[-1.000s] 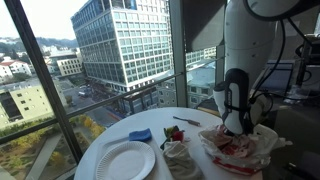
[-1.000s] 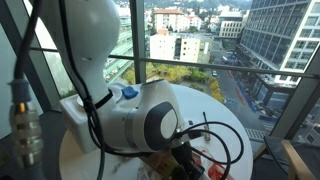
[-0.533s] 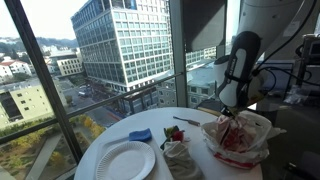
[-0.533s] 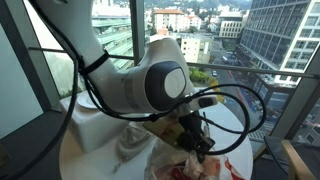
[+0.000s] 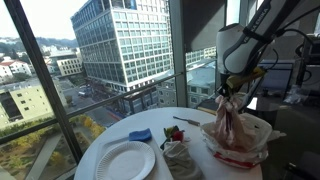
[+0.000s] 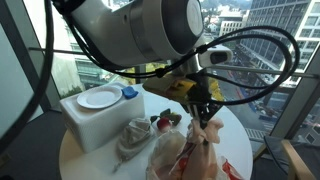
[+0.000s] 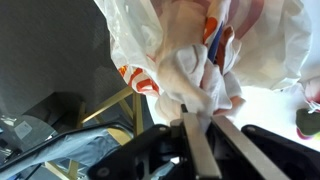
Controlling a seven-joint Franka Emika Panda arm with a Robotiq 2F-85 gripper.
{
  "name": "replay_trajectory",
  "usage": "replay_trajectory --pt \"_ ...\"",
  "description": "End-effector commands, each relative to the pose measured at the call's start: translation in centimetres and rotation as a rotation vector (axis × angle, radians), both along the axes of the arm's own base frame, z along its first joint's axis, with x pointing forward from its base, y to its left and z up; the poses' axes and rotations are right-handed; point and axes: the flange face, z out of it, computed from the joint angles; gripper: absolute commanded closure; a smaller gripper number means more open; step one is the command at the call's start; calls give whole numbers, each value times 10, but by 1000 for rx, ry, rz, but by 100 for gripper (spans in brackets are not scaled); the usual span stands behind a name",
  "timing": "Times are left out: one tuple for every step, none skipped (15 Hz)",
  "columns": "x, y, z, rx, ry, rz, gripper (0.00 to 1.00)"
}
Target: Put the towel on the table
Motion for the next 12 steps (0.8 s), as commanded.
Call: replay_trajectory --pt "12 11 24 23 -53 98 95" --pt "16 14 29 2 -75 142 95" --pt "20 18 33 -13 -97 177 95" --pt "24 21 38 -18 -125 207 95" --pt "27 22 43 -25 -153 234 95" --pt "30 24 49 -31 -192 260 95" --pt "31 24 54 -15 -224 290 95" --pt "32 26 59 -2 -250 324 95" --pt "32 29 63 19 -263 381 95" --pt "32 31 70 26 -266 428 95" --pt "29 35 76 52 -283 461 95" --pt "26 36 85 39 -297 511 95"
